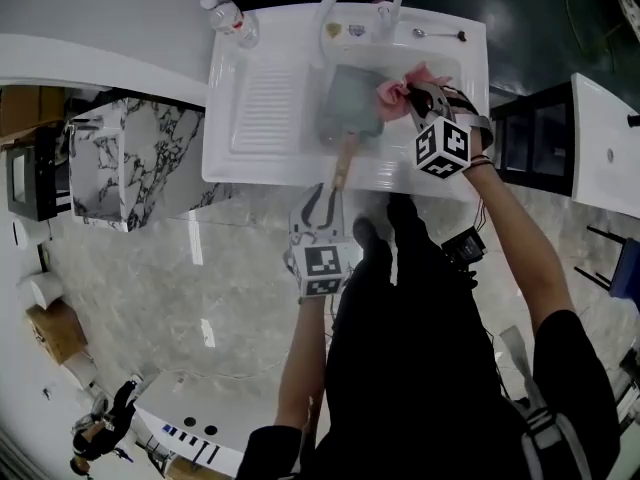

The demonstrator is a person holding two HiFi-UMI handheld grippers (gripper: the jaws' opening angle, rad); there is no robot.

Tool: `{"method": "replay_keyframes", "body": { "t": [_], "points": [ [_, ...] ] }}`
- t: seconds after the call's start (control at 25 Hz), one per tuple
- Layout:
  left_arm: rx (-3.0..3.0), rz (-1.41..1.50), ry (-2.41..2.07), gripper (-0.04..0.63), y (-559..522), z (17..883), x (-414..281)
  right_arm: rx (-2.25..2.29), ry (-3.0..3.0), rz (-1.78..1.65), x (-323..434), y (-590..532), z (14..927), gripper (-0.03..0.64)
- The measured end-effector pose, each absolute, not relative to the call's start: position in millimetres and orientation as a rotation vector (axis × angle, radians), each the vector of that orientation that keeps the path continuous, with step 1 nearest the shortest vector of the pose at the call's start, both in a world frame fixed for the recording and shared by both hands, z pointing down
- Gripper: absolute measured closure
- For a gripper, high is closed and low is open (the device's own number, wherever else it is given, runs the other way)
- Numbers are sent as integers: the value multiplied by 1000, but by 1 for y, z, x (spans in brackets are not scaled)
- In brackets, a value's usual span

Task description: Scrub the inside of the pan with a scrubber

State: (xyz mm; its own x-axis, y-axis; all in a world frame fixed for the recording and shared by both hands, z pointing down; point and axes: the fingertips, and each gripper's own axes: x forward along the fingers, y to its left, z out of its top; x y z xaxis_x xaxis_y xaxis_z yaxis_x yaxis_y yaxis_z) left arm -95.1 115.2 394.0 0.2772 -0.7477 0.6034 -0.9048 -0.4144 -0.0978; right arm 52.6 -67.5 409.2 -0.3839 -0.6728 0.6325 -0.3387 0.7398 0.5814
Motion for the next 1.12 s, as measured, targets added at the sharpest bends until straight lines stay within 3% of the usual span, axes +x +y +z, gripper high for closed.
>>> {"method": "replay_keyframes", "body": {
  "t": [0.24, 0.48, 1.12],
  "points": [
    [2376, 728, -1504, 546, 138, 361, -101, 815, -2009, -510, 68, -10, 360, 580],
    [2495, 612, -1485, 558, 151, 316, -95, 886, -2129, -460, 80, 48, 315, 580],
    [2556, 261, -1444, 561, 187, 222, -105, 1225, -2730, 168, 105, 158, 180, 581]
  ]
}}
